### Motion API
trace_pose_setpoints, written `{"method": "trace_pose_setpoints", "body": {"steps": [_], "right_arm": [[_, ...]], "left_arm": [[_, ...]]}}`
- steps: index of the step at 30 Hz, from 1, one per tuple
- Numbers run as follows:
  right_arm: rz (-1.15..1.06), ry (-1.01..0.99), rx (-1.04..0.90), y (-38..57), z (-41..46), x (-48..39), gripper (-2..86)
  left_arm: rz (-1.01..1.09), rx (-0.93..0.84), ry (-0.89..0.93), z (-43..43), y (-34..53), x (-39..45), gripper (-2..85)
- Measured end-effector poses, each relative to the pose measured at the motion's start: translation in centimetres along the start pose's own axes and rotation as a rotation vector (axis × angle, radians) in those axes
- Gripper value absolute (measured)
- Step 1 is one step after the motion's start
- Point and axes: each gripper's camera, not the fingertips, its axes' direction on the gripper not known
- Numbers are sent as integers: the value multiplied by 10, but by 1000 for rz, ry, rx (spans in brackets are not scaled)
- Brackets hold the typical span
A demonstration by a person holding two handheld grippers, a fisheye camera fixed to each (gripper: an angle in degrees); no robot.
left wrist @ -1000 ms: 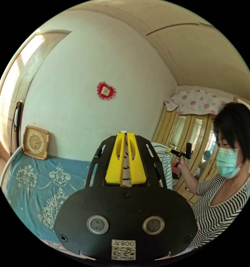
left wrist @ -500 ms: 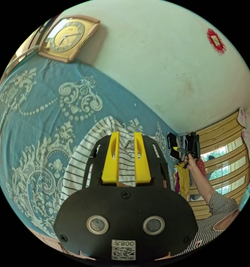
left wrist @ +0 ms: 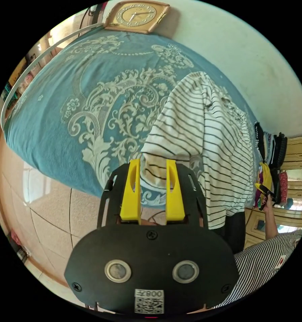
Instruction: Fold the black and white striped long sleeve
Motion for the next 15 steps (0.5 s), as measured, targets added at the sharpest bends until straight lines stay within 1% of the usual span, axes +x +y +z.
{"method": "trace_pose_setpoints", "body": {"steps": [1, 2, 4, 8, 10, 12, 15], "right_arm": [[20, 7, -17, 5, 10, -5, 78], [28, 13, -26, 7, 15, -8, 80], [41, 37, -46, 12, 34, -23, 79], [45, 77, -81, 9, 70, -51, 59], [30, 184, -69, 7, 85, -72, 26], [11, 199, -97, 2, 94, -85, 15], [-16, 224, -189, -13, 101, -108, 6]], "left_arm": [[-14, -28, -12, 10, -2, 11, 97], [-21, -5, -38, 9, -2, 17, 93], [-21, -23, -115, 13, -8, 42, 65], [-6, -75, -77, 15, -18, 69, 29], [-11, -51, -67, 7, -23, 81, 22], [-16, -23, -69, -4, -28, 86, 19], [-28, 44, -118, -36, -43, 90, 18]]}}
